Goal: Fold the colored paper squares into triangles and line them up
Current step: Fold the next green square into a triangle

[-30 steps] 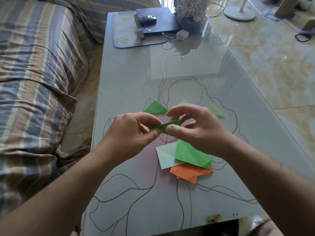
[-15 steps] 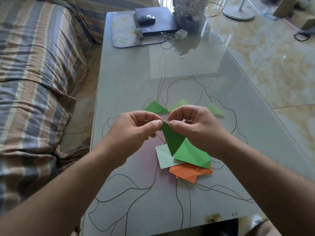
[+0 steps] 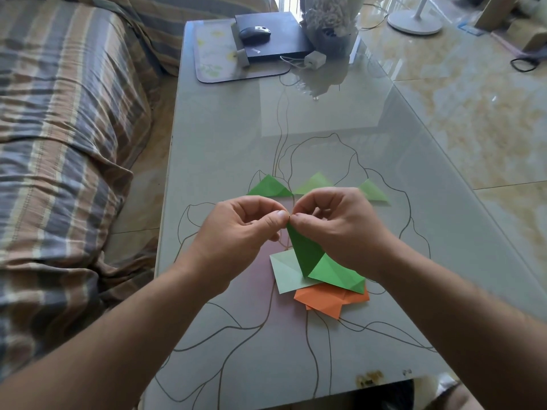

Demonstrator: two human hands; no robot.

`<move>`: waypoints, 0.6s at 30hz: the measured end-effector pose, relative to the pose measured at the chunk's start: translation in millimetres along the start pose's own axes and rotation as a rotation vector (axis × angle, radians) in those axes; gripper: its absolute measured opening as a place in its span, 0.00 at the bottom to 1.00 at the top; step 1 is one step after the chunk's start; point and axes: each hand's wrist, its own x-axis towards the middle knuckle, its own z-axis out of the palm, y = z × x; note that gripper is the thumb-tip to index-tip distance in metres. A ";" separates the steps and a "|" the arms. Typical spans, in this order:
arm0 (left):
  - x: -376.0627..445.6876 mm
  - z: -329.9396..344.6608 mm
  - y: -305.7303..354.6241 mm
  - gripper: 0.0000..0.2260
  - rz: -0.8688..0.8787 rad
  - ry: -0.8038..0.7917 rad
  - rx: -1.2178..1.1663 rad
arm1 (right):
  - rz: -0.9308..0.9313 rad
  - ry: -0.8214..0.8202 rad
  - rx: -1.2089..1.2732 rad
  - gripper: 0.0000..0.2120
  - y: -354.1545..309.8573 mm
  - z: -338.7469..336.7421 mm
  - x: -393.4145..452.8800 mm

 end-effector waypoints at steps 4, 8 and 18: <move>1.7 1.0 -1.0 0.03 0.014 0.033 -0.031 | 0.008 -0.004 0.036 0.05 -0.5 -0.2 -1.5; 2.3 0.4 -2.5 0.03 0.019 0.049 -0.025 | -0.001 0.024 -0.004 0.05 -0.3 -0.8 -0.2; 3.6 -4.8 -0.7 0.04 0.025 0.086 -0.015 | 0.020 0.032 0.019 0.07 -1.3 -1.1 1.3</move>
